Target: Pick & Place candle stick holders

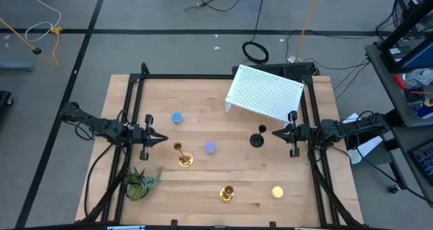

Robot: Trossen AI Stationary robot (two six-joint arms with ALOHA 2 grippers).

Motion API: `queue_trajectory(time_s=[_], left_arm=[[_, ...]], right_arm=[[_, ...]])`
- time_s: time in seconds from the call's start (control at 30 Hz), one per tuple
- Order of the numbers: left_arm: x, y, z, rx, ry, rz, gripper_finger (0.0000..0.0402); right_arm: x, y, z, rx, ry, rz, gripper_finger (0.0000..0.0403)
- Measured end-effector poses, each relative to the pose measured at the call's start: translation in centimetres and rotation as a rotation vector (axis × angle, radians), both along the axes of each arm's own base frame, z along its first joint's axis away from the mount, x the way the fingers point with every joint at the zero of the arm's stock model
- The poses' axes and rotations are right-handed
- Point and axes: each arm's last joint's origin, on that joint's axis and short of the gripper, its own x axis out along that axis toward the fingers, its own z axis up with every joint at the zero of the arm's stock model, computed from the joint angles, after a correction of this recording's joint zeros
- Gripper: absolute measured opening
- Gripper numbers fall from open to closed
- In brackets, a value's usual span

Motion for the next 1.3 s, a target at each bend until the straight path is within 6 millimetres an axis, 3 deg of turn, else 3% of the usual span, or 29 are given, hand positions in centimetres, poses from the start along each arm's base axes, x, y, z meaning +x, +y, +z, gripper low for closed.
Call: queue_trajectory(time_s=[1.3], left_arm=[[-0.01,0.05,0.41,-0.019,-0.043,0.014,0.0028]], right_arm=[[-0.01,0.00,0.06,0.000,-0.006,-0.001,0.0009]])
